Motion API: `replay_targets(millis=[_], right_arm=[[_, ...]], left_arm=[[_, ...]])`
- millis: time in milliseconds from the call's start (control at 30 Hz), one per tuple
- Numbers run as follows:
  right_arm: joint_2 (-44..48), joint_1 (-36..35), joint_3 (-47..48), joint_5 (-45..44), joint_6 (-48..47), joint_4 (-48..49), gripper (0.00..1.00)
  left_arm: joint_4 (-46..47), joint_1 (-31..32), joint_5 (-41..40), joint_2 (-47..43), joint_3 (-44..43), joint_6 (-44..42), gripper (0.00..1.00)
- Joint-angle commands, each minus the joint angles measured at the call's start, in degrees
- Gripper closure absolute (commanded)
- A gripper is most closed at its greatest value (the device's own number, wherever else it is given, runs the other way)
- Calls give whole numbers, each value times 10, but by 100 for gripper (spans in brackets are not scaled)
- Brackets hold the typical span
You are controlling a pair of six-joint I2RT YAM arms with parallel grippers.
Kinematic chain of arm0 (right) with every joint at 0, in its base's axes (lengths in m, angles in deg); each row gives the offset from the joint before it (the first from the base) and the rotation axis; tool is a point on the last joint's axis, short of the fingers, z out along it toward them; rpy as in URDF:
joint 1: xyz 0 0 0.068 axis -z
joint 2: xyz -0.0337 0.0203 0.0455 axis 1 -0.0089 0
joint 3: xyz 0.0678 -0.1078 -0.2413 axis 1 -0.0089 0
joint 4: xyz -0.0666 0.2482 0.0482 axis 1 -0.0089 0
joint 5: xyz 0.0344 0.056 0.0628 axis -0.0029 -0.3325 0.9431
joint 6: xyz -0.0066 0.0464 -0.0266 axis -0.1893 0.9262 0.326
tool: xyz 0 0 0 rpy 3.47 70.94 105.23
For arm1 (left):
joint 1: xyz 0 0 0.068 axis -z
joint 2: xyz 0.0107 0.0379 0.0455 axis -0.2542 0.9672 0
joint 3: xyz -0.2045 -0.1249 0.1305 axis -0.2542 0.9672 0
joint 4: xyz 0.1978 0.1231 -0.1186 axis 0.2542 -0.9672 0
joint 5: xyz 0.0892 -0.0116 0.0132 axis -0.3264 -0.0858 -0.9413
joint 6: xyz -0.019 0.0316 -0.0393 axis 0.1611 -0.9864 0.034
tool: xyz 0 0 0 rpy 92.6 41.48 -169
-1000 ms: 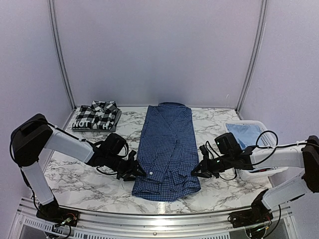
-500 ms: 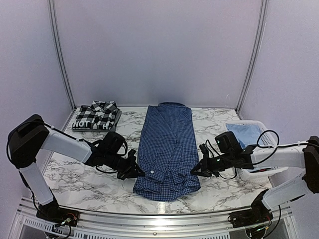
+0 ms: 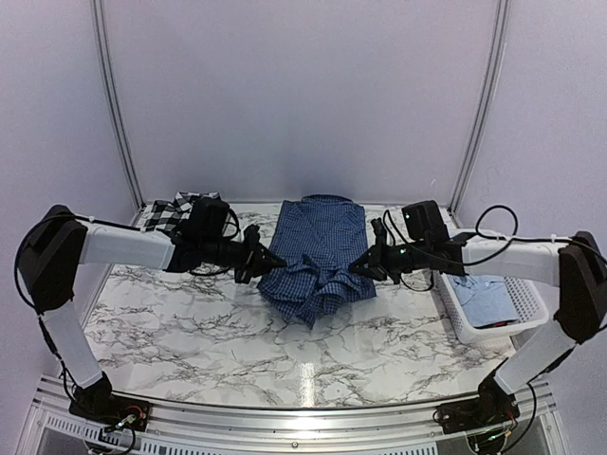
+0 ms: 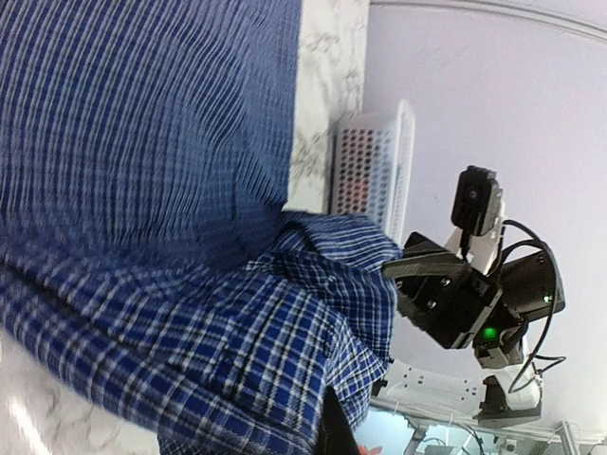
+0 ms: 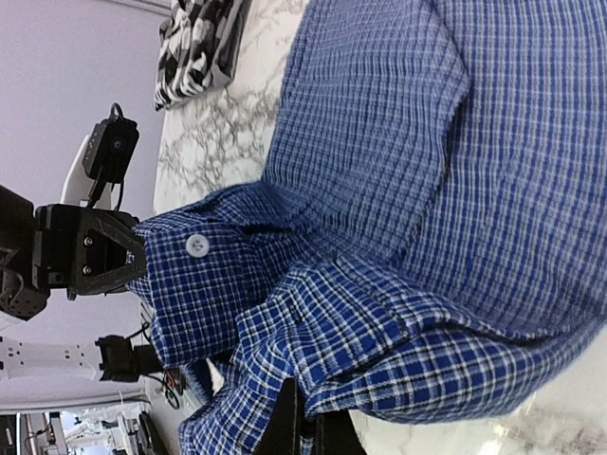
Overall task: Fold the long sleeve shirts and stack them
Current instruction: Fold the rectangle-folded shirt at the center of the board.
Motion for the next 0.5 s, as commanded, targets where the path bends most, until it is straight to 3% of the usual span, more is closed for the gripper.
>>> replay_targets(millis=[0,200,467], right_arm=[[-104,34,89,-2,-28,69,100],[-241,70,170,-2,-27,132,100],[-314,81,201,-34,-24,150,100]], left_arm=[[49,-37,13,104,-107,3,100],[131,-66,5,261,-234,37,100],[166,-71,-44,312,-225,36,100]])
